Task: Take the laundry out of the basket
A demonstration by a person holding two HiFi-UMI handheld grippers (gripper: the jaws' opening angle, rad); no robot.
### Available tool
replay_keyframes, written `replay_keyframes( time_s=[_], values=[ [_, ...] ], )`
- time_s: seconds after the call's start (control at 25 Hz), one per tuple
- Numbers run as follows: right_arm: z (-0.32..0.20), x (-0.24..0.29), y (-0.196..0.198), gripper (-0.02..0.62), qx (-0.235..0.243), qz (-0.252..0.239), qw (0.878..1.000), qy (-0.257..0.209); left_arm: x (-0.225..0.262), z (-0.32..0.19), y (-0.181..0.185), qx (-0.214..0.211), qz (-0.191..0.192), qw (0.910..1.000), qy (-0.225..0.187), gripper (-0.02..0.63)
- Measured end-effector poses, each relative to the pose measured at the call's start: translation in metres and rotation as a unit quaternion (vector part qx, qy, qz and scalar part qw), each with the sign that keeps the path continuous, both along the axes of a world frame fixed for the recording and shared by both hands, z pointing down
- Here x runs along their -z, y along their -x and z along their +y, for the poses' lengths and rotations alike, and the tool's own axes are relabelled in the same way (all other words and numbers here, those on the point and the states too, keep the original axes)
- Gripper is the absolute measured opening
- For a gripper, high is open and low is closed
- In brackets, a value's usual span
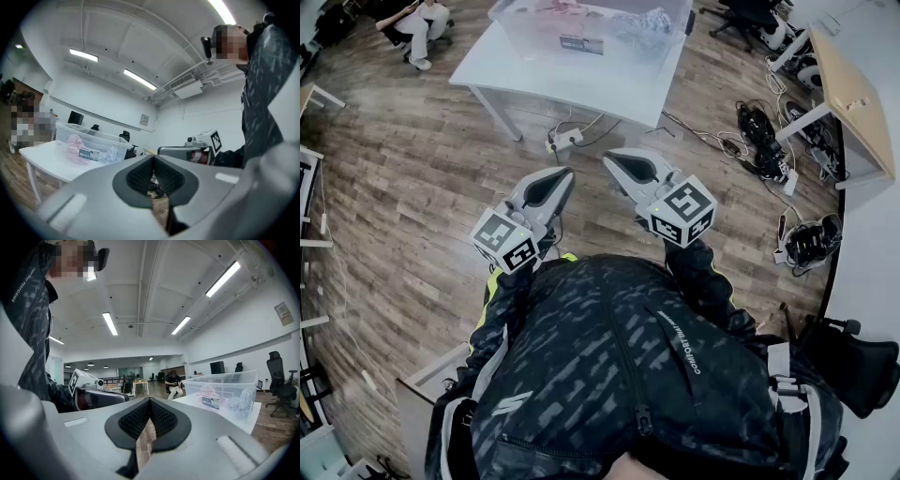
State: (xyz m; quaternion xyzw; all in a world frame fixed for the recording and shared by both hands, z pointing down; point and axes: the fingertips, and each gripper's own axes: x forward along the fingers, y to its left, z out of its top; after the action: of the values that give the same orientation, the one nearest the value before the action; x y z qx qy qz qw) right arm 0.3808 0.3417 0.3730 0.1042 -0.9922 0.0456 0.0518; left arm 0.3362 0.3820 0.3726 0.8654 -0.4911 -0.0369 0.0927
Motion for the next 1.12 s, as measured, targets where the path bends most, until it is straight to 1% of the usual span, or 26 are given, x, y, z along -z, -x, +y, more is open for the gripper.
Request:
replay_keyframes(
  time_s=[0.28, 0.48, 0.68, 0.88, 1.0, 1.12],
  values=[
    [0.006, -0.001, -0.003, -0.002, 0.005, 0.000, 1.000, 0.001, -0.003, 0.005, -0.004, 0.003, 0.001, 1.0000, 0.001, 0.006],
    [0.005, -0.001, -0.007, -0.002, 0.011, -0.013, 1.000, 0.014, -0.003, 0.004, -0.007, 0.008, 0.002, 1.0000, 0.001, 0.006],
    [0.007, -0.006, -0.012, -0.002, 0.014, -0.005, 1.000, 0.007, -0.005, 0.007, -0.008, 0.017, 0.002, 0.9998, 0.005, 0.006],
    [0.001, -0.013, -0.022, -0.002, 0.000, -0.004, 1.000, 0.011, -0.006, 0.009, -0.012, 0.022, 0.017, 0.9996, 0.003, 0.008],
    [-0.014, -0.020, -0.018, -0.002, 0.000, -0.009, 1.000, 0.023, -0.011, 0.000, -0.004, 0.026, 0.027, 0.9993, -0.001, 0.008],
    [-0.023, -0.027, -0.014, -0.002, 0.001, -0.009, 0.999, 0.033, -0.020, -0.006, 0.003, 0.032, 0.032, 0.9990, 0.006, 0.008]
  ],
)
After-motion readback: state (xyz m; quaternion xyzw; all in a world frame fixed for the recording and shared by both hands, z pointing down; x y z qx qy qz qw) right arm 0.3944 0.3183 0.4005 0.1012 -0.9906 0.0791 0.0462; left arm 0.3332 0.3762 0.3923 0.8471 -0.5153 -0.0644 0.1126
